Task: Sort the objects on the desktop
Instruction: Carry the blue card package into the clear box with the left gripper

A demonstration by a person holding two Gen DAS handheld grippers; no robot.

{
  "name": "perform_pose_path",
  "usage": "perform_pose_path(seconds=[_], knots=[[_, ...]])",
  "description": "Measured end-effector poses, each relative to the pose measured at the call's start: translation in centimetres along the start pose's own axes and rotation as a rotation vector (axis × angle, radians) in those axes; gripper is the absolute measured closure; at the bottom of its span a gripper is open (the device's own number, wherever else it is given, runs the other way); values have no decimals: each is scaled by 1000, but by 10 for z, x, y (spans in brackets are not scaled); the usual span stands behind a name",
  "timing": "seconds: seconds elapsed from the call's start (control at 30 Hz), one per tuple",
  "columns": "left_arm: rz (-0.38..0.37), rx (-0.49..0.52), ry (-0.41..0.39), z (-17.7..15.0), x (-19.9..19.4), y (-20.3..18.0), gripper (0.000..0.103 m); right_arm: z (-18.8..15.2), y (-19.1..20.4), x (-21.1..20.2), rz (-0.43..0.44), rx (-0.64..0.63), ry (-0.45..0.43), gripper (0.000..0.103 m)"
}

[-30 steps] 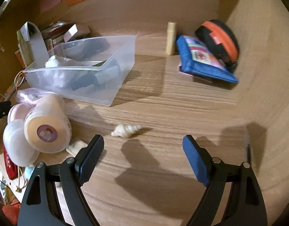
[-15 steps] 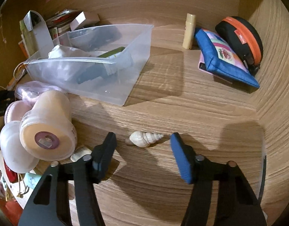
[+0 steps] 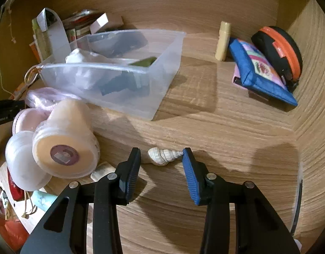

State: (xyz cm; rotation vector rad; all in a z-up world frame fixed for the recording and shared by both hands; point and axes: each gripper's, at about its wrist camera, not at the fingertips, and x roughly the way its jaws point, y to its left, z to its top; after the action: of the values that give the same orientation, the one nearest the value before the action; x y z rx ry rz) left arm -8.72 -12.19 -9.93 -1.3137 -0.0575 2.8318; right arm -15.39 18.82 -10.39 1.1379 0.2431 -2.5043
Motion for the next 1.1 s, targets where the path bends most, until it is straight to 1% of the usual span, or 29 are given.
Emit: perform_pose_path(seconds=[0.23, 0.37, 0.5, 0.67, 0.83, 1.1], knots=[[-4, -8, -103, 9, -29, -2, 77, 9, 3, -24, -10, 0, -76, 66], [-18, -4, -171, 15, -49, -8, 77, 16, 3, -40, 9, 13, -123, 66], [-40, 6, -228, 22, -64, -16, 77, 21, 4, -52, 16, 15, -161, 66], [-73, 7, -279, 33, -72, -26, 77, 27, 7, -58, 22, 12, -187, 66], [-101, 11, -299, 48, -71, -32, 77, 35, 8, -62, 33, 7, -214, 66], [-108, 25, -309, 73, -60, -39, 77, 48, 5, -55, 54, 6, -224, 66]])
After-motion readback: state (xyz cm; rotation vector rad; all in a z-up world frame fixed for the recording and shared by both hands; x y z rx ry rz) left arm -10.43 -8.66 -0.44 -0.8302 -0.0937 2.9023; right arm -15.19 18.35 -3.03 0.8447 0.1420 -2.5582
